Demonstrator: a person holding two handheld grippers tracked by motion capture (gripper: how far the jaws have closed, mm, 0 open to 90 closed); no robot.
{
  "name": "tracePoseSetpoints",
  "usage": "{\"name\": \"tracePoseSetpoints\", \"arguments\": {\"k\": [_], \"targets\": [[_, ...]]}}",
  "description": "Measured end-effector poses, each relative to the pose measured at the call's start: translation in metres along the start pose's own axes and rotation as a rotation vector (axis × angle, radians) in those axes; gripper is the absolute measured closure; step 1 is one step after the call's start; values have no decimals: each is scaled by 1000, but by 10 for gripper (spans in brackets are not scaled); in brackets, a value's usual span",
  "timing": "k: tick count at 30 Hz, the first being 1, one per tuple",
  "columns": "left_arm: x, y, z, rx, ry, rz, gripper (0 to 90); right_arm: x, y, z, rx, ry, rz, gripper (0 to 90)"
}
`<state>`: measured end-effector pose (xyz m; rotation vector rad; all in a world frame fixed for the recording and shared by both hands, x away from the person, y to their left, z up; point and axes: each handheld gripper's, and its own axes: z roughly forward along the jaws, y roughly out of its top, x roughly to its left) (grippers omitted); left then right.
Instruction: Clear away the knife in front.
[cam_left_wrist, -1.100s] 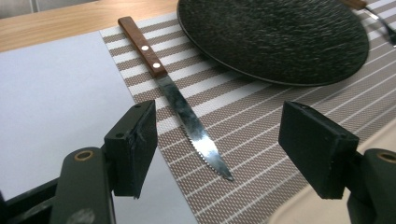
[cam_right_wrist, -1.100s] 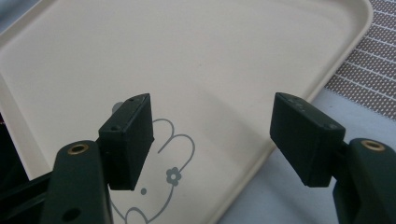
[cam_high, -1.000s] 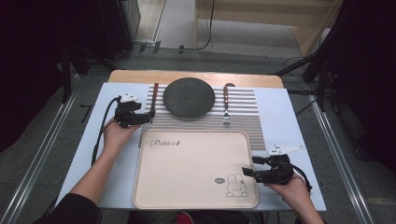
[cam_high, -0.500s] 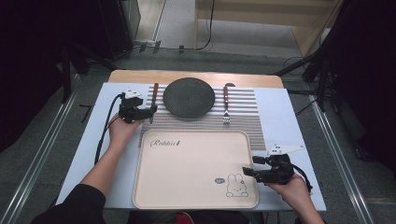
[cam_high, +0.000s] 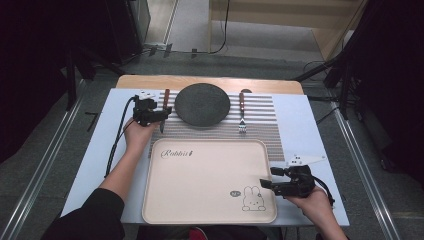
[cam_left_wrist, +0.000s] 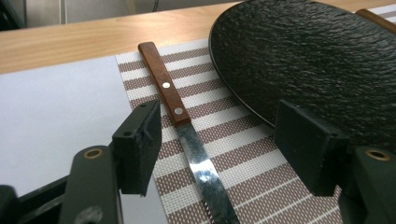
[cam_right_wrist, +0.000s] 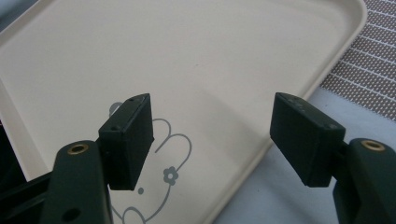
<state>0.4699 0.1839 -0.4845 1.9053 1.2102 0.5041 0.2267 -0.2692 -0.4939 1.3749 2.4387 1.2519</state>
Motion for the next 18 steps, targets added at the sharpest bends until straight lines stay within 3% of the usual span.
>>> {"name": "tracePoseSetpoints", "arguments": {"k": [3,6,11,18], "targets": [[0,2,8,17,27,-2,322,0,0,0,0,1,2,293],[1,0,13,13,50,13,322,0,0,0,-2,2,4,292],[8,-3,20,2,79,2,323,-1,0,-1,-4,0,9,292],[11,-6,26,-5,93,-17,360,-1,0,0,-4,1,4,291]]}}
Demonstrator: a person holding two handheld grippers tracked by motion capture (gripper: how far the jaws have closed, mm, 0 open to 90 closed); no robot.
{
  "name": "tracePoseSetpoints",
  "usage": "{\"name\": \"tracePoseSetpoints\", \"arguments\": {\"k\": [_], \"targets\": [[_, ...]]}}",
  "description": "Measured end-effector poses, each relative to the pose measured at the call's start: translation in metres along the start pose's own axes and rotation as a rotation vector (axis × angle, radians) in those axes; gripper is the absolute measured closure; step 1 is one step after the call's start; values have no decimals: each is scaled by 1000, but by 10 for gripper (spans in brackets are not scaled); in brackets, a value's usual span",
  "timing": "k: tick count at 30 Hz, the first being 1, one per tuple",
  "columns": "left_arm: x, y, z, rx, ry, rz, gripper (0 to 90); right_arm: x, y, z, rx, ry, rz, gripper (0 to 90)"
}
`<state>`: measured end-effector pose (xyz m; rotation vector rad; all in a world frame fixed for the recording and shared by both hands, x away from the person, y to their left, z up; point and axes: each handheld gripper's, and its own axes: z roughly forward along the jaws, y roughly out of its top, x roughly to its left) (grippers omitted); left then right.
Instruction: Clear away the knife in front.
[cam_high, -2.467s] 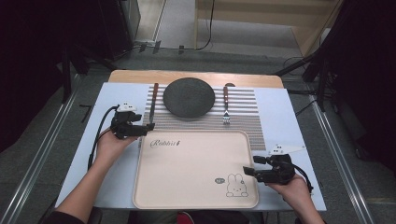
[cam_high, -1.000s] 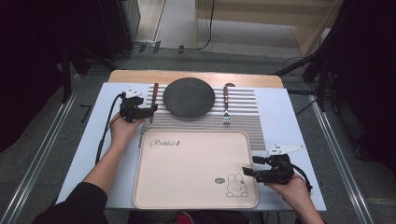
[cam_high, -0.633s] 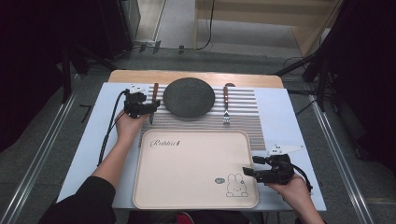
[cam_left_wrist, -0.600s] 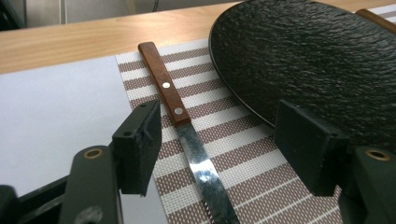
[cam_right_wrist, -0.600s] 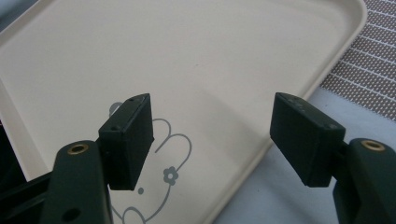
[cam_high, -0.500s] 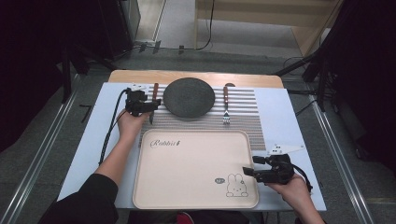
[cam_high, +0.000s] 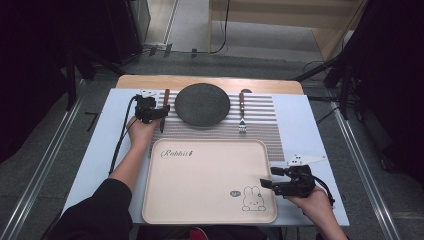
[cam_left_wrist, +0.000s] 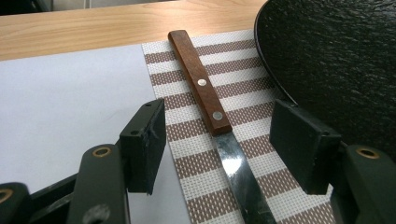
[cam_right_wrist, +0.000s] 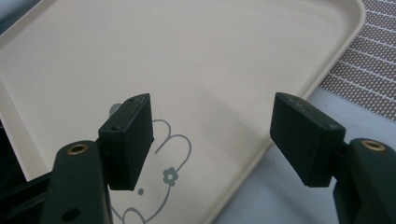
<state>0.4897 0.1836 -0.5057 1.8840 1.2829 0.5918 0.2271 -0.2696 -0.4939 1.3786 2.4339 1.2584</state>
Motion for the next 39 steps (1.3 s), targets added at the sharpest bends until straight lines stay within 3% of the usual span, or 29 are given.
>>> {"name": "tracePoseSetpoints", "arguments": {"k": [2,7,15,23,27,31,36,39], "targets": [[-1,0,2,1,3,-3,360,0,0,0,5,-1,0,291],[-4,4,10,66,15,-5,360,0,0,0,3,0,2,291],[-3,6,13,70,39,-44,435,0,0,0,3,0,3,291],[-15,6,15,85,108,15,525,0,0,1,8,-4,0,291],[-17,6,15,86,111,29,564,0,0,1,9,-3,-2,291],[-17,7,15,88,115,-4,596,0,0,1,5,1,-1,291],[-20,7,16,87,152,-40,632,0,0,1,5,0,-2,291],[-21,7,16,86,166,-37,671,0,0,1,6,0,-2,291]]}}
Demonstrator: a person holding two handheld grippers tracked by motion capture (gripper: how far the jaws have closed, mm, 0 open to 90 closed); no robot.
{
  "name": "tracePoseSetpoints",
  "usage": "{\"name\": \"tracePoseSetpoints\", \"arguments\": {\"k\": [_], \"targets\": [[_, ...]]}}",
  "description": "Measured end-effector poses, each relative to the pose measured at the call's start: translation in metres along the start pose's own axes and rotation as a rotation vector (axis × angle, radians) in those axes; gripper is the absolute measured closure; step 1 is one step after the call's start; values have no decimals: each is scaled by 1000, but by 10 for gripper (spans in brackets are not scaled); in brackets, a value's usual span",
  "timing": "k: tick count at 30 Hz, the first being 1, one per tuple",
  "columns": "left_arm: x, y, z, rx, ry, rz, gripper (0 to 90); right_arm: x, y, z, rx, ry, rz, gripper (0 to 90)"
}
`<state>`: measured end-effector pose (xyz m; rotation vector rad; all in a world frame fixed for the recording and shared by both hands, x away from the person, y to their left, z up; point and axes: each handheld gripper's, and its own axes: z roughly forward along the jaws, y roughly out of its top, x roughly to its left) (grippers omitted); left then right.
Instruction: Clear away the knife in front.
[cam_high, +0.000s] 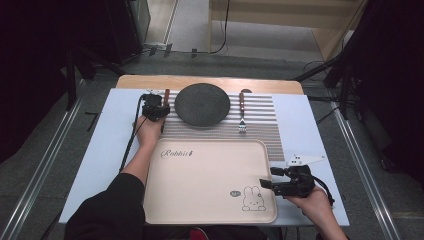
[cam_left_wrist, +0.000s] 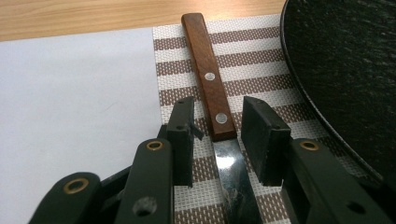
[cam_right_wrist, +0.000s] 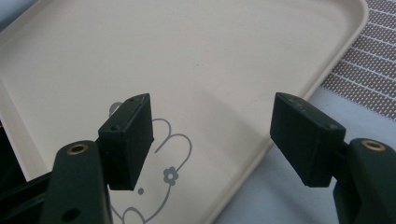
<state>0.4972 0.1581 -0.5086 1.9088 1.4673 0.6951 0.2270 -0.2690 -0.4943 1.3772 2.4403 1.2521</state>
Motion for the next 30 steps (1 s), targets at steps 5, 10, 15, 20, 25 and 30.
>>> {"name": "tracePoseSetpoints", "arguments": {"k": [5,10,15,20,25,30], "targets": [[0,0,-1,5,10,-23,742,0,0,0,2,-2,2,291],[0,0,-1,6,14,-37,751,0,0,0,1,-1,2,291],[1,0,-1,4,14,-44,767,0,0,0,1,-1,2,291],[3,0,-1,0,1,-57,768,0,0,0,0,0,2,291],[7,0,-2,1,-26,-91,771,-1,0,0,1,1,3,291],[12,1,-3,8,-55,-122,771,-1,0,0,1,1,3,291]]}}
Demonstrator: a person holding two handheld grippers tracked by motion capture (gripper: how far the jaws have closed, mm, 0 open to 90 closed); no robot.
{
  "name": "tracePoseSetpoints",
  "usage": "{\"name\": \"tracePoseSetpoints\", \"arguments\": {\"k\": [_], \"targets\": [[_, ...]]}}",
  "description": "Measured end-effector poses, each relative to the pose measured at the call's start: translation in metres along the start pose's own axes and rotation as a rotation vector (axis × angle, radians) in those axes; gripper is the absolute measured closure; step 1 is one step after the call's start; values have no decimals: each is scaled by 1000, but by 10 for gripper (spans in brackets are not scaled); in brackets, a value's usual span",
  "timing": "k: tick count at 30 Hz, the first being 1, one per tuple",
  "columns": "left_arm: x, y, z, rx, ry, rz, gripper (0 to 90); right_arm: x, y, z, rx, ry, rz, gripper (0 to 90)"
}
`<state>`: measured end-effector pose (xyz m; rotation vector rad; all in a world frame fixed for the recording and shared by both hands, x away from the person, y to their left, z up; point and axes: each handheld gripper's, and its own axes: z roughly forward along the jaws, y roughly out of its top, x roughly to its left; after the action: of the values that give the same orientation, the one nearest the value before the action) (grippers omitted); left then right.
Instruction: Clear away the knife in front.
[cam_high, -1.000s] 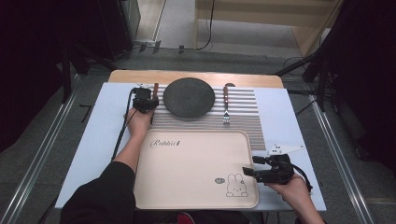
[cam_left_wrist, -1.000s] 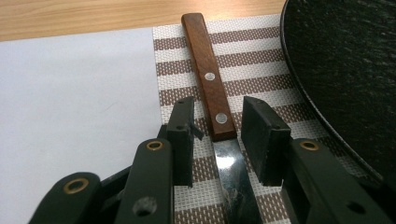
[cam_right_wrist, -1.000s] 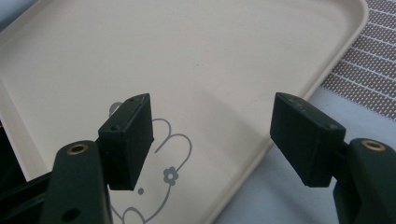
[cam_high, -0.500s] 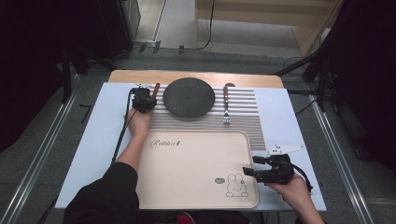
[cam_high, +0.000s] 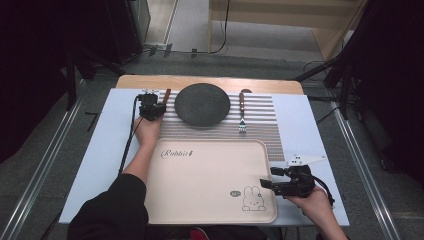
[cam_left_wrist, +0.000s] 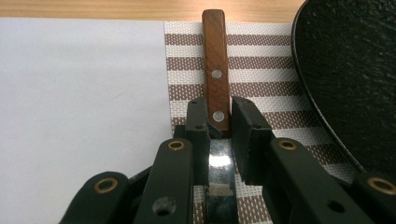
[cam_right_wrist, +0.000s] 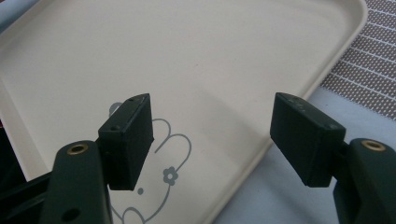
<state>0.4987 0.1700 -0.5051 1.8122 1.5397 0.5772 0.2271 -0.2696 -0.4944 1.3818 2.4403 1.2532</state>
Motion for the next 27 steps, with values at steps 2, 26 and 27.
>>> {"name": "tracePoseSetpoints", "arguments": {"k": [2,26,27], "targets": [[2,2,-2,-1,-7,-3,771,0,0,0,-1,0,0,291],[8,25,-42,-22,-205,-4,771,-1,0,1,-1,0,-3,290],[7,25,-44,-23,-214,-2,770,-1,0,1,-1,0,-3,290]]}}
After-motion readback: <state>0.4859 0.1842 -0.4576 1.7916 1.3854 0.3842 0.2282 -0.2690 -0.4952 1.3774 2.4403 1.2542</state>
